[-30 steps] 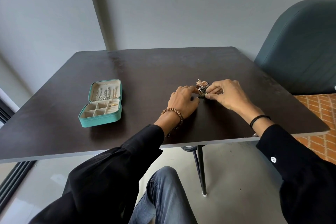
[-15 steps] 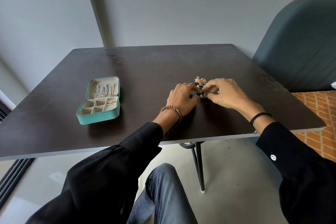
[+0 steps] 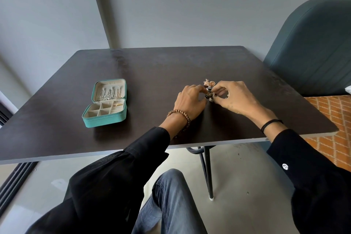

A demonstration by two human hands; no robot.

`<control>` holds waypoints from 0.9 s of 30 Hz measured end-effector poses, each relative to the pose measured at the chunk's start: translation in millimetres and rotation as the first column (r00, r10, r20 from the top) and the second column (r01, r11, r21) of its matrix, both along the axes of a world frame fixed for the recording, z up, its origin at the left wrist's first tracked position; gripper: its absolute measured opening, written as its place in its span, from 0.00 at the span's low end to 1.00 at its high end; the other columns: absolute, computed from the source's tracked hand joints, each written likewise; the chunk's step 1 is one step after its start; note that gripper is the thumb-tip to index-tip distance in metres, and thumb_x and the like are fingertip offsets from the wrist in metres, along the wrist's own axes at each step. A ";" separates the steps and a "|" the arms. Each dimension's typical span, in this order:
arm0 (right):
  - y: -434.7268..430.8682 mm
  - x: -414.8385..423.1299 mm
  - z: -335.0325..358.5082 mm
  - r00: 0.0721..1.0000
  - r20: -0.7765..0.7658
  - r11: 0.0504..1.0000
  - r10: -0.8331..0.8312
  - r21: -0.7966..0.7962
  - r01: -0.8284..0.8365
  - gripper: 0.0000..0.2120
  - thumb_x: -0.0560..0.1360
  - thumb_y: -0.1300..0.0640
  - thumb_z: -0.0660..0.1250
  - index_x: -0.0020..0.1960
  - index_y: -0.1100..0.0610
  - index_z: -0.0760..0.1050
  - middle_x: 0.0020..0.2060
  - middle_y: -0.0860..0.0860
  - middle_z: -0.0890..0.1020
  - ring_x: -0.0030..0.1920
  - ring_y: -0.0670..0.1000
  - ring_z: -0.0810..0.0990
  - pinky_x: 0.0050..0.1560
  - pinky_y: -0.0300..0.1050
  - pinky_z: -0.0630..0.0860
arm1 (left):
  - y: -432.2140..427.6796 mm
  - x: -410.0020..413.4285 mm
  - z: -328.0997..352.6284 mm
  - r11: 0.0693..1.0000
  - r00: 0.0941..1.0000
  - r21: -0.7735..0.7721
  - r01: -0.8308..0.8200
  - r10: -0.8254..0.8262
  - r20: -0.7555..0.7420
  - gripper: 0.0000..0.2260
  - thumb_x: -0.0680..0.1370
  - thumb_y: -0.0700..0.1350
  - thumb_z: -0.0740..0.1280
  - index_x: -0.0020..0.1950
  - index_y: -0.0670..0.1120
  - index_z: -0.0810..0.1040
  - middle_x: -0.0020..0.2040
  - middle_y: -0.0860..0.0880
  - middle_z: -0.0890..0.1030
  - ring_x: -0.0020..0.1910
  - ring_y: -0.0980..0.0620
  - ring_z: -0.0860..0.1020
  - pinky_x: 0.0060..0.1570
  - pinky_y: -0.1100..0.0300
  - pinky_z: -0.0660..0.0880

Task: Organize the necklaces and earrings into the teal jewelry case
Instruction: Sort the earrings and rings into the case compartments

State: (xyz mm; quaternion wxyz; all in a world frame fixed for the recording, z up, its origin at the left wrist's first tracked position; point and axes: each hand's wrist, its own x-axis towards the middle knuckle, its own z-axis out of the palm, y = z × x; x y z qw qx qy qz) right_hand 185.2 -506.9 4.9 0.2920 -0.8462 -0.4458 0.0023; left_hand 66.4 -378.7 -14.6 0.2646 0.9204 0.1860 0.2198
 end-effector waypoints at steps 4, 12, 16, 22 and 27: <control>1.5 -11.7 7.9 0.995 -0.100 0.988 0.027 0.153 -0.012 0.12 0.71 0.59 0.77 0.54 0.53 0.83 0.45 0.46 0.86 0.44 0.39 0.84 0.47 0.26 0.77 | 0.5 -3.5 3.4 1.000 0.995 -0.026 0.014 -0.011 0.097 0.14 0.78 0.39 0.67 0.63 0.46 0.80 0.61 0.47 0.81 0.63 0.47 0.76 0.62 0.55 0.72; 11.0 -42.3 11.7 0.925 -0.351 0.933 0.148 0.360 -0.013 0.11 0.71 0.60 0.78 0.53 0.57 0.84 0.45 0.50 0.87 0.46 0.45 0.87 0.46 0.37 0.80 | 7.4 -30.5 16.2 0.944 0.977 -0.326 0.056 0.016 0.213 0.09 0.78 0.38 0.69 0.58 0.42 0.82 0.48 0.45 0.85 0.45 0.51 0.85 0.52 0.59 0.81; 16.5 -55.5 10.0 0.905 -0.384 0.913 0.183 0.407 -0.012 0.09 0.71 0.62 0.78 0.51 0.57 0.85 0.44 0.51 0.88 0.47 0.47 0.87 0.54 0.43 0.83 | 13.0 -51.1 20.5 0.894 0.962 -0.444 0.057 0.069 0.264 0.07 0.78 0.38 0.71 0.55 0.40 0.84 0.45 0.45 0.86 0.43 0.53 0.86 0.48 0.59 0.83; 28.1 -81.1 9.4 0.876 -0.373 0.840 0.306 0.538 -0.064 0.09 0.72 0.66 0.77 0.52 0.62 0.84 0.44 0.55 0.88 0.46 0.51 0.88 0.51 0.48 0.84 | 23.1 -85.9 26.1 0.895 0.941 -0.443 0.055 0.101 0.322 0.06 0.76 0.39 0.73 0.52 0.42 0.85 0.43 0.47 0.86 0.41 0.55 0.85 0.44 0.61 0.83; 40.9 -104.9 12.5 0.860 -0.323 0.783 0.396 0.608 -0.132 0.13 0.70 0.67 0.78 0.53 0.65 0.83 0.45 0.55 0.87 0.48 0.51 0.87 0.54 0.41 0.82 | 31.5 -116.6 29.4 0.894 0.902 -0.443 0.071 0.133 0.412 0.05 0.74 0.39 0.75 0.50 0.40 0.85 0.43 0.47 0.86 0.43 0.53 0.85 0.46 0.60 0.82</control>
